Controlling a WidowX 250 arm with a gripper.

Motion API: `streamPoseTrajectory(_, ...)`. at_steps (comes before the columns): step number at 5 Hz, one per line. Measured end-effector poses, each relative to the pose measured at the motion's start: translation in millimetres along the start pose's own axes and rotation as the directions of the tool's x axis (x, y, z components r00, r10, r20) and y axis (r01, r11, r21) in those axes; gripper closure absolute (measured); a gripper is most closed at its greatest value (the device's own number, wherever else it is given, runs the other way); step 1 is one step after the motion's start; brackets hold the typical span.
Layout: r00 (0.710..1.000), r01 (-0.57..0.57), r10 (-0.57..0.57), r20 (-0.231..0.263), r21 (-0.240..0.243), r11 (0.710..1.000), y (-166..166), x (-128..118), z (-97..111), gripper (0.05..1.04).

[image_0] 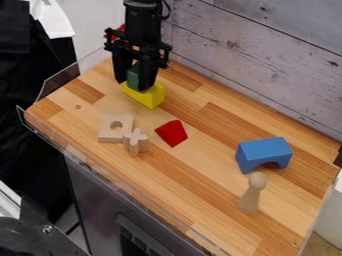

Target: Put the green cube on top of the yellow rectangle

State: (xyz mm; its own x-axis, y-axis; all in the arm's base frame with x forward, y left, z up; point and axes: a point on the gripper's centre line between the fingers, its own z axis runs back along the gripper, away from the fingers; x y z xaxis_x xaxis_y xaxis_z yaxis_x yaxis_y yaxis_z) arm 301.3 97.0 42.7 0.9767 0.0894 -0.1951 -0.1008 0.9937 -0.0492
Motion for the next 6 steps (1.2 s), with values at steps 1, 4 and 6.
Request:
streamPoseTrajectory(1,1.0,0.002,-0.002,0.014,-0.014,1.0,-3.6,-1.6,-6.3,0.16)
streamPoseTrajectory(4,0.978,-0.109,0.11,0.177,-0.011,0.994,-17.2,-67.5,44.9,0.085)
streamPoseTrajectory(6,0.989,-0.082,0.081,0.125,0.005,0.997,-38.9,-89.6,37.6,0.085)
